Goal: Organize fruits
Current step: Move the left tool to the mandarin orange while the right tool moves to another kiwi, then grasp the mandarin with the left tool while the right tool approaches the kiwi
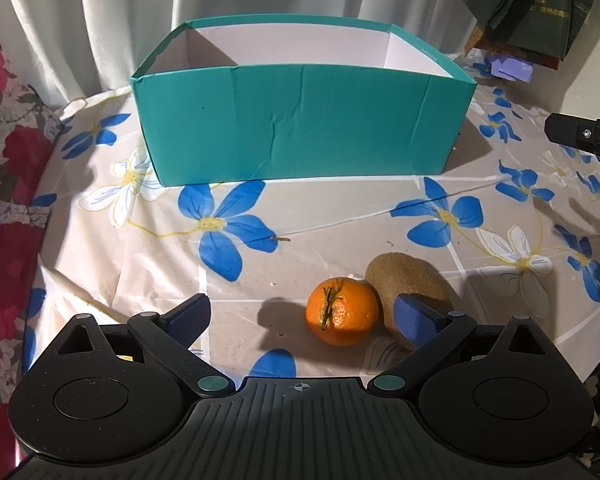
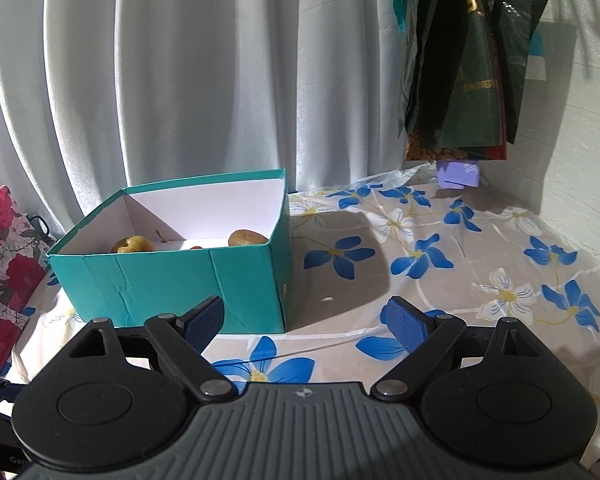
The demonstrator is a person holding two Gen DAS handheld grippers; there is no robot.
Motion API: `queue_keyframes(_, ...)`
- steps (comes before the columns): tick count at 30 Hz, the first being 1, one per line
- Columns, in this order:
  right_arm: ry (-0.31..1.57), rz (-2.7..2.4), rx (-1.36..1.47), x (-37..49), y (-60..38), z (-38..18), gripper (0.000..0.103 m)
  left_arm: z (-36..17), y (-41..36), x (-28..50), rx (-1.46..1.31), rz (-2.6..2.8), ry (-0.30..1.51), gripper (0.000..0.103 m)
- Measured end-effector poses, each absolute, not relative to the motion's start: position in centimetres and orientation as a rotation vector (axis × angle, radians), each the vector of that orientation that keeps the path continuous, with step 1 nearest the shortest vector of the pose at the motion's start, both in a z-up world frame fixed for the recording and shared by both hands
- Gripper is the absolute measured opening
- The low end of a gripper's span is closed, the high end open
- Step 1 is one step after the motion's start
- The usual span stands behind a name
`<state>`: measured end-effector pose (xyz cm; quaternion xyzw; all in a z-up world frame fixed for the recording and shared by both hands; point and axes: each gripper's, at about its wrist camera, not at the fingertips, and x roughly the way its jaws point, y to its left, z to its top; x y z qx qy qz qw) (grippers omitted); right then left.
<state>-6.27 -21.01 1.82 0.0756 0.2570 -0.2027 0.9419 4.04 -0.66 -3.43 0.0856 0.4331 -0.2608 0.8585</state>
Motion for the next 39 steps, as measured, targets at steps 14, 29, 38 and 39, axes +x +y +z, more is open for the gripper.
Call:
queue_keyframes(14,0.537,-0.465,0.168,-7.5,-21.5,1.7,0.088,-4.4,-0.4,4.7,0.117,-0.586,0.907,0.097)
queue_keyframes(29,0.576,-0.478,0.185,-6.7,-21.9,0.8,0.088,-5.5,0.2,6.6,-0.036,-0.666,0.986,0.074)
queue_keyframes(38,0.574,-0.482,0.189,-6.6,-22.0,0.8,0.088,-5.6,-1.7,5.8,0.071,-0.691,0.972,0.058)
queue_keyframes(39,0.575,-0.48,0.189,-6.6,-22.0,0.8,0.088,-5.6,-2.0,5.7,0.081,-0.694,0.976,0.054)
